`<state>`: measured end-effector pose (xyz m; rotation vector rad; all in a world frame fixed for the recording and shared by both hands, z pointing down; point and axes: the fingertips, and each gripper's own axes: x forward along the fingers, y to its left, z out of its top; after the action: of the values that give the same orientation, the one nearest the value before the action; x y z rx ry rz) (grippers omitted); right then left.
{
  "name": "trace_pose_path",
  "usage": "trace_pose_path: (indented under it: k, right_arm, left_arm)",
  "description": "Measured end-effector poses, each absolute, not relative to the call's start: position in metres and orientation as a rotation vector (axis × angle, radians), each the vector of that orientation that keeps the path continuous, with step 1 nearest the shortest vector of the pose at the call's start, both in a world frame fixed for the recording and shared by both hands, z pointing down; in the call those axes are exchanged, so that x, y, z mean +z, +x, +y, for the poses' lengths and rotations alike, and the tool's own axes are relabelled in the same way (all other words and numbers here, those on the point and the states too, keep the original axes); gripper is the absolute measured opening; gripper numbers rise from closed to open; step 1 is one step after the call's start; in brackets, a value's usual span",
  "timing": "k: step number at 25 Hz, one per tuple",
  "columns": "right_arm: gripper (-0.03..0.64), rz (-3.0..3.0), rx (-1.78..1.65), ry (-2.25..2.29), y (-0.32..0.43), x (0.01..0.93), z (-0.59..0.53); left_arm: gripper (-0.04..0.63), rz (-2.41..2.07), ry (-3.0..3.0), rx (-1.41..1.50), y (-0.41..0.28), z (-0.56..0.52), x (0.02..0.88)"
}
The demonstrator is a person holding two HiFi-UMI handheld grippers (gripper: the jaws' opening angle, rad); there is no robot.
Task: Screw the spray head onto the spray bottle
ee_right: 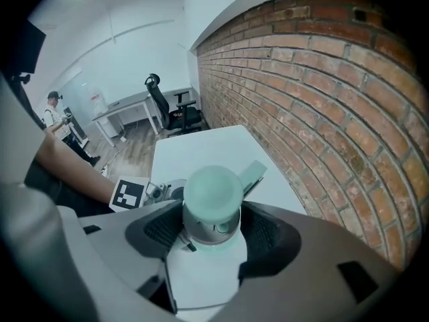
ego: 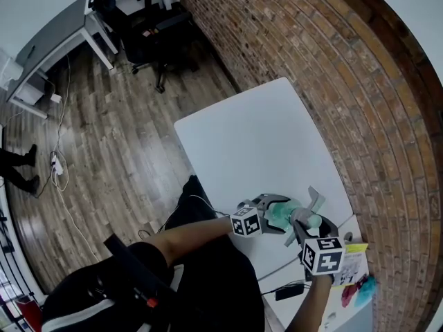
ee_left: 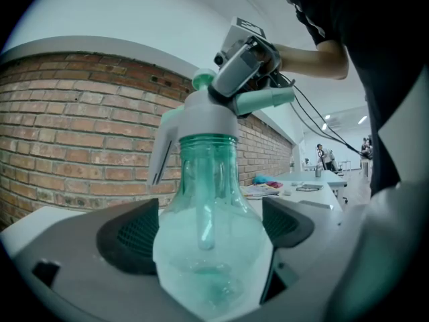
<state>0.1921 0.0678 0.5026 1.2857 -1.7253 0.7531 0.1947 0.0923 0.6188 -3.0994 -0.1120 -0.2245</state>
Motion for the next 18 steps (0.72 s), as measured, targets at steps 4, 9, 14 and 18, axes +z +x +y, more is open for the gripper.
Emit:
trace_pose_path:
  k: [4, 9, 14, 18]
  right_arm:
    - [0.27, -1.751, 0.725, 1.213, 0.1912, 0.5035, 0.0679]
    - [0.27, -1.79, 0.656, 1.101, 0.1888, 0.5047, 0.0696]
    - [0.268, -1.852, 0.521, 0.906, 0.1864, 0.5052, 0.0735]
    - [0.268, -1.874, 0.452, 0.743, 0.186, 0.5069, 0.0761]
  left_arm:
    - [0.476, -0.126, -3.098, -0.203, 0.1933, 0.0922, 0.621]
    - [0.476, -0.128, -3.113, -0.195, 0.1932, 0.0911, 0.6222]
    - [0.476, -0.146, -3.121, -0.207, 0.1932, 0.0919, 0.6226]
    - [0.476, -0.158, -3.118, -0.215, 0.194, 0.0921, 0.6225]
